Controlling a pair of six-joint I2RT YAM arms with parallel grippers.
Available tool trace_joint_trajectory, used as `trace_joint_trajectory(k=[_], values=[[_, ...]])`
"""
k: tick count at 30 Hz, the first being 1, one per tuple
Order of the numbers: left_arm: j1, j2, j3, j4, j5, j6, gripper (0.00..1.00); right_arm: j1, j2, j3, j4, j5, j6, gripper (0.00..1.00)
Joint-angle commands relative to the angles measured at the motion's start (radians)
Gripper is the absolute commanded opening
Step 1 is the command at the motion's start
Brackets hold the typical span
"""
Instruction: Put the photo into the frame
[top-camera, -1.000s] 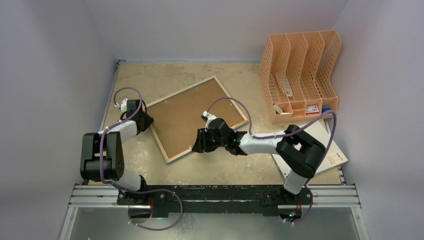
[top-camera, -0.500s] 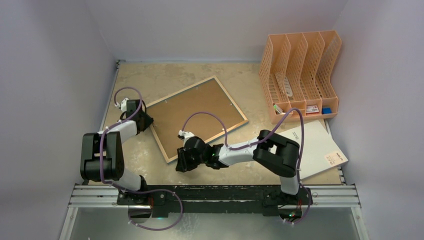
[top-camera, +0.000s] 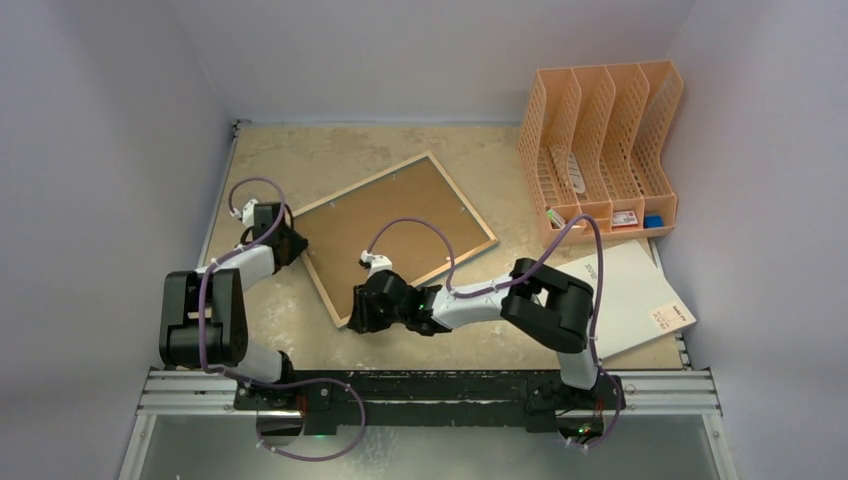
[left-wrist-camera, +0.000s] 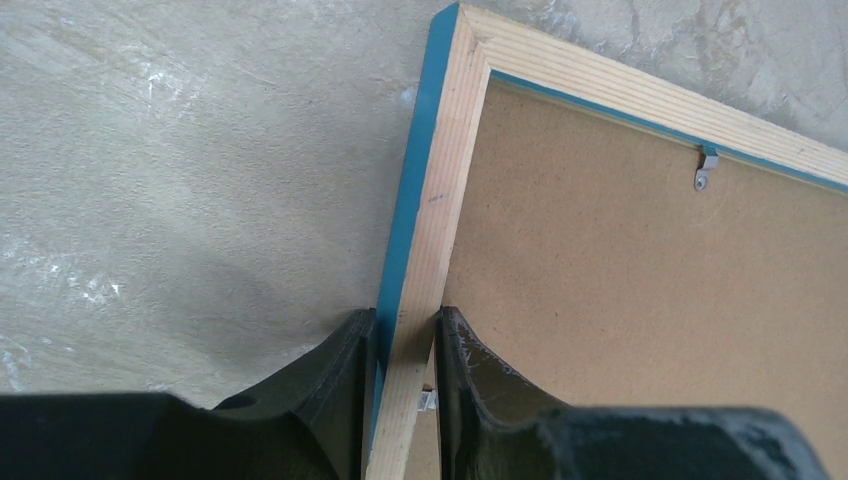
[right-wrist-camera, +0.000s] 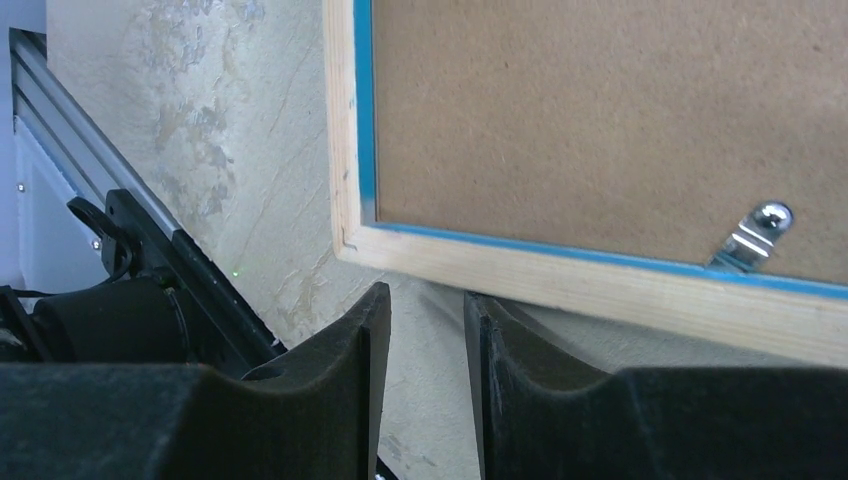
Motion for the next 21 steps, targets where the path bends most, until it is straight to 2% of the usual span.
trace_joint_trajectory(k=[1, 21], values=[[-0.021, -0.007, -0.049, -0.16, 0.027, -0.003, 0.17, -0.003, 0.045, 0.028, -0.112, 0.029, 0.009, 0.37], [-0.099, -0.054, -0.077, -0.232, -0.017, -0.019, 0.3, -0.003, 0.102, 0.069, -0.119, 0.02, 0.002, 0.38]])
